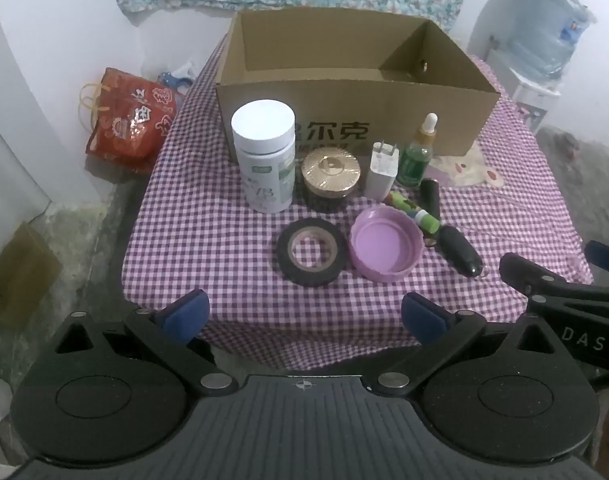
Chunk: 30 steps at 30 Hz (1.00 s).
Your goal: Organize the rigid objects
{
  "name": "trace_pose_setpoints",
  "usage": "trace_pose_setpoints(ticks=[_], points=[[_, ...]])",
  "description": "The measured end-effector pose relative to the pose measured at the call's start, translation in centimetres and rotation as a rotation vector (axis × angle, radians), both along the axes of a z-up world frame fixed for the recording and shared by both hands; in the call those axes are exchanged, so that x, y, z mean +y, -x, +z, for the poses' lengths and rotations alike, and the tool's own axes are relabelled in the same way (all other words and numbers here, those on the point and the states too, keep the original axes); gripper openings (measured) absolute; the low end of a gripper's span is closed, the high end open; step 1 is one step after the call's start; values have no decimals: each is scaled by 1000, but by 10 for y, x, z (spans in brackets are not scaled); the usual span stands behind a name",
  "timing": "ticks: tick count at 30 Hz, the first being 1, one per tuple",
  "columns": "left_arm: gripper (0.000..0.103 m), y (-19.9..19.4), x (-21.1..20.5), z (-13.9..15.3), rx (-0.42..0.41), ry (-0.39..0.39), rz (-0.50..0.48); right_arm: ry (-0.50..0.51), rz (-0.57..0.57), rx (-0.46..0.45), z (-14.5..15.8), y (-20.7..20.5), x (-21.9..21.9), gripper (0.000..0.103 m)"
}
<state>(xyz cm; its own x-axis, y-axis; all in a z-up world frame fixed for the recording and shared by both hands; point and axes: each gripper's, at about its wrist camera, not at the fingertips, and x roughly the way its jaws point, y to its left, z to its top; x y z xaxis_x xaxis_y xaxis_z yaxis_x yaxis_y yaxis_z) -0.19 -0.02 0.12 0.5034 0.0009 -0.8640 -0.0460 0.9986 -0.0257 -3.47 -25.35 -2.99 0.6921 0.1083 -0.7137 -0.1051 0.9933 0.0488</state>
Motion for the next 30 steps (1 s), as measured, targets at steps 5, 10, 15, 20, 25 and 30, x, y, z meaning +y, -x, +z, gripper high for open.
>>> trace_pose_setpoints(ticks=[5, 10, 15, 20, 25, 30], points=[[103, 0, 1, 0, 0, 0, 1, 1, 1, 1, 0, 0, 0, 103], [103, 1, 1, 1, 0, -1, 0, -1, -4, 2, 0, -1, -1, 103], [103, 1, 1, 0, 1, -2, 0, 0, -5, 1, 0, 0, -2, 103], [103, 1, 2, -1, 2, -3, 1, 2, -8, -4, 0, 1, -3, 103], [103, 1, 2, 0, 3, -5, 1, 5, -8, -7, 1, 0, -2, 103], [103, 1, 2, 0, 4, -6, 1, 6, -8, -9, 2, 0, -2, 103]])
